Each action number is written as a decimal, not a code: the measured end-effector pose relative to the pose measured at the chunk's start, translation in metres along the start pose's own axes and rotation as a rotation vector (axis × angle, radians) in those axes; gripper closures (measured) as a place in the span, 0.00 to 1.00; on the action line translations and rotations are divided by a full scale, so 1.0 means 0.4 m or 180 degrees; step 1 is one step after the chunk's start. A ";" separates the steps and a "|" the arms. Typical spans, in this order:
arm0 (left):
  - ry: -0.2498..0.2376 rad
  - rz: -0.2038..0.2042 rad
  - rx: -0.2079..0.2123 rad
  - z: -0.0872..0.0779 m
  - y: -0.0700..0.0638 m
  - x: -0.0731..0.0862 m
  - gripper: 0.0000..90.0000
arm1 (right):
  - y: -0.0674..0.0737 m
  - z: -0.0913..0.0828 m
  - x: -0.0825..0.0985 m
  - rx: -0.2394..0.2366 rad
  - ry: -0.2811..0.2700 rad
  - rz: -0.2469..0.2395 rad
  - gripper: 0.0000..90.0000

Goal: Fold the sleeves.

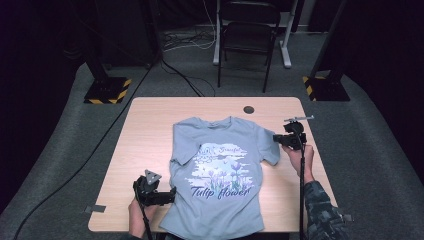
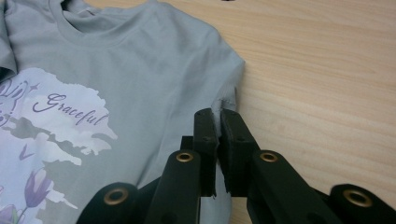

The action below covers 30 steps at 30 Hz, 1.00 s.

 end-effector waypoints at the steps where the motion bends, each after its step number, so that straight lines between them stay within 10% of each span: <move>1: 0.0001 0.0001 0.0001 0.000 0.000 0.000 0.00 | 0.004 0.001 -0.003 -0.0007 -0.0004 -0.0013 0.95; 30: 0.0005 0.0010 0.0009 0.000 0.000 0.000 0.00 | 0.148 0.036 -0.070 -0.0312 -0.0023 -0.0250 0.96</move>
Point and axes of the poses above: each handheld gripper's, and its own axes: z roughly forward along the jaws, x roughly out of its underside, y roughly to its left, the point moved 10 cm from there along z, roughly forward along the jaws, and after that the axes turned 15 degrees about -y, right-handed, at the moved point
